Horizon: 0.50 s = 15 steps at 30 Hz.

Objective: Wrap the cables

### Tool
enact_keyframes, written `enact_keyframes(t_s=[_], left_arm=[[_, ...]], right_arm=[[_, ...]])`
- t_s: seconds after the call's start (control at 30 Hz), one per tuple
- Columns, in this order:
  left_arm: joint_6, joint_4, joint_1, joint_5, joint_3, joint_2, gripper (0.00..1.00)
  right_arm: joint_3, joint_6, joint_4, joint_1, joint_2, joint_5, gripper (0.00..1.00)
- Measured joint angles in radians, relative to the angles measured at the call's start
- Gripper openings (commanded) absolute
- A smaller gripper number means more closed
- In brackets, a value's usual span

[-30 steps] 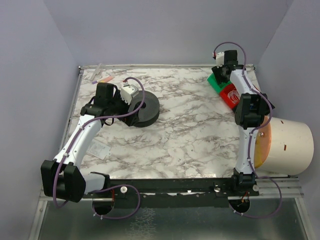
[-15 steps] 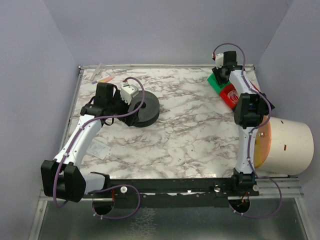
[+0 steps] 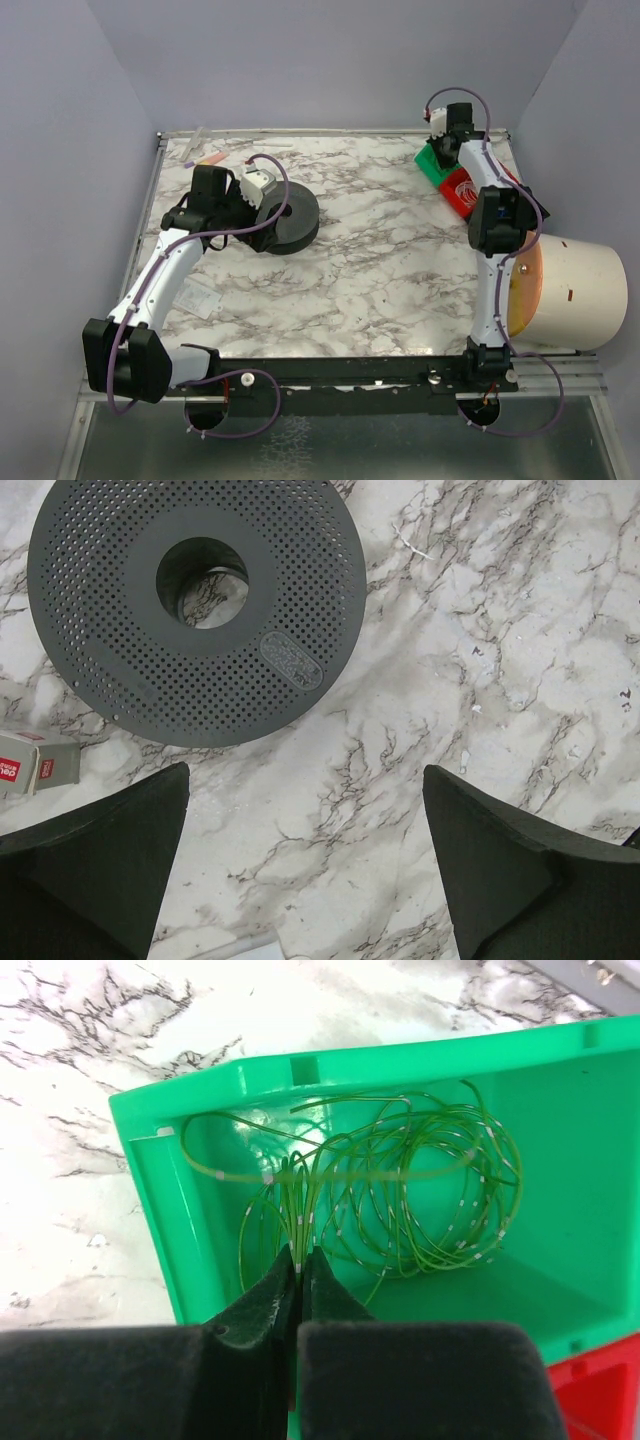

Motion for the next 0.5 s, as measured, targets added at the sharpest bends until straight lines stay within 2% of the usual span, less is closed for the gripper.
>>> enact_keyframes(t_s=[0.13, 0.3, 0.5], left_arm=[[0.000, 0.000, 0.000, 0.000, 0.000, 0.000, 0.99], [0.000, 0.000, 0.000, 0.000, 0.000, 0.000, 0.99], [-0.008, 0.000, 0.000, -0.010, 0.002, -0.001, 0.99]], right_arm=[[-0.003, 0.000, -0.016, 0.001, -0.066, -0.004, 0.01], [-0.029, -0.010, -0.019, 0.032, -0.266, -0.015, 0.00], [-0.068, -0.026, -0.010, 0.173, -0.521, -0.038, 0.01]])
